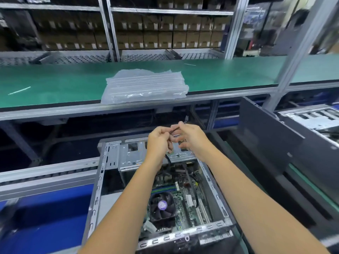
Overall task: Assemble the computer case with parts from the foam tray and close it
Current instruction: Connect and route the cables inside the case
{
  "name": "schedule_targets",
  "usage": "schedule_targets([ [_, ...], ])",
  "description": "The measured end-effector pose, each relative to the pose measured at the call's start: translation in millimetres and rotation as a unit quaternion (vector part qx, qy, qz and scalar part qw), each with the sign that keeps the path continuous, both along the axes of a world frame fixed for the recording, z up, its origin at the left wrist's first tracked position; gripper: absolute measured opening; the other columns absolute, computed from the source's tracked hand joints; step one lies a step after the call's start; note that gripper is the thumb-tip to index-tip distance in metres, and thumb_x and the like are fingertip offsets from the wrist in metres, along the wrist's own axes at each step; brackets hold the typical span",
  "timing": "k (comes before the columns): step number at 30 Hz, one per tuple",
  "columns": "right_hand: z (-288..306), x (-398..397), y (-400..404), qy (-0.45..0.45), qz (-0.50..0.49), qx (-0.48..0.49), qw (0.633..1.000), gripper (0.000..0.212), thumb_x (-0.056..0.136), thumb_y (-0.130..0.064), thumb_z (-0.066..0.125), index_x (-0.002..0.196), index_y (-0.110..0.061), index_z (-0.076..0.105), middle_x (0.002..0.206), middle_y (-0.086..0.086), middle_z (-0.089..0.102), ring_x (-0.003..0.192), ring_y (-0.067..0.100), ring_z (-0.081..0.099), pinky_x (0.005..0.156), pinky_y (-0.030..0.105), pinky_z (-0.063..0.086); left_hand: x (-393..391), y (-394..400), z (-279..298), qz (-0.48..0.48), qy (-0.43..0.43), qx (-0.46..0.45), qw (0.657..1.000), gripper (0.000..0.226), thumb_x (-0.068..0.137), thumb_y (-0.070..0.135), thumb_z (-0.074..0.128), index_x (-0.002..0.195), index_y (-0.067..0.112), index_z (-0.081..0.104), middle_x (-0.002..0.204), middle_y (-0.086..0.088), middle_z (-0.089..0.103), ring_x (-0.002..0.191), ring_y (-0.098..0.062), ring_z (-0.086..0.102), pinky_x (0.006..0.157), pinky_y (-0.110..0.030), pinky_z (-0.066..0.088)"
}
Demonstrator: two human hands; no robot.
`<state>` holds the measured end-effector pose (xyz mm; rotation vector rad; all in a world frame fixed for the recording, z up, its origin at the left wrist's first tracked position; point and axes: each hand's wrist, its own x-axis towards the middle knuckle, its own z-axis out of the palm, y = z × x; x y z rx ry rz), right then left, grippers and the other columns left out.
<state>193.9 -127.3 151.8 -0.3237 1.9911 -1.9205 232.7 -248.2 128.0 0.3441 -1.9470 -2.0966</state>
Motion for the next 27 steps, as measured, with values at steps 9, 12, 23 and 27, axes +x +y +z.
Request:
schedule_targets([
  [9, -46, 0, 31, -0.003, -0.077, -0.081, 0.994, 0.022, 0.102, -0.006, 0.048, 0.102, -0.009, 0.069, 0.067, -0.003, 0.060, 0.054, 0.009, 0.040, 0.051, 0.018, 0.039, 11, 48, -31, -0.107, -0.061, -0.068, 0.990, 0.018, 0.089, -0.005, 0.033, 0.086, 0.010, 0.042, 0.046, -0.002, 0.047, 0.039, -0.019, 0.044, 0.042, -0.025, 0.040],
  [12, -63, 5, 40, -0.084, -0.005, -0.109, 0.991, 0.024, 0.104, -0.005, 0.043, 0.113, 0.003, 0.063, 0.063, 0.000, 0.055, 0.051, 0.010, 0.038, 0.049, 0.020, 0.035, 14, 49, -39, -0.078, -0.072, -0.109, 0.988, 0.026, 0.090, 0.001, 0.045, 0.069, 0.015, 0.052, 0.056, 0.002, 0.063, 0.048, -0.017, 0.056, 0.052, -0.027, 0.044],
  [23, -77, 5, 54, -0.002, 0.078, 0.041, 0.996, 0.029, 0.092, 0.008, 0.036, 0.084, 0.000, 0.063, 0.053, -0.002, 0.060, 0.045, 0.011, 0.044, 0.044, 0.021, 0.038, 12, 62, -45, -0.009, 0.036, -0.150, 0.988, 0.012, 0.085, 0.013, 0.066, 0.090, 0.024, 0.065, 0.098, 0.002, 0.061, 0.082, -0.016, 0.058, 0.068, -0.024, 0.050],
  [27, -82, 6, 56, 0.034, 0.102, 0.057, 0.993, 0.038, 0.092, 0.010, 0.035, 0.079, -0.012, 0.063, 0.053, -0.006, 0.061, 0.045, 0.006, 0.048, 0.047, 0.021, 0.042, 11, 62, -43, -0.027, 0.063, -0.149, 0.986, 0.023, 0.081, 0.000, 0.067, 0.079, 0.022, 0.072, 0.095, 0.000, 0.062, 0.072, -0.014, 0.058, 0.059, -0.022, 0.045],
])
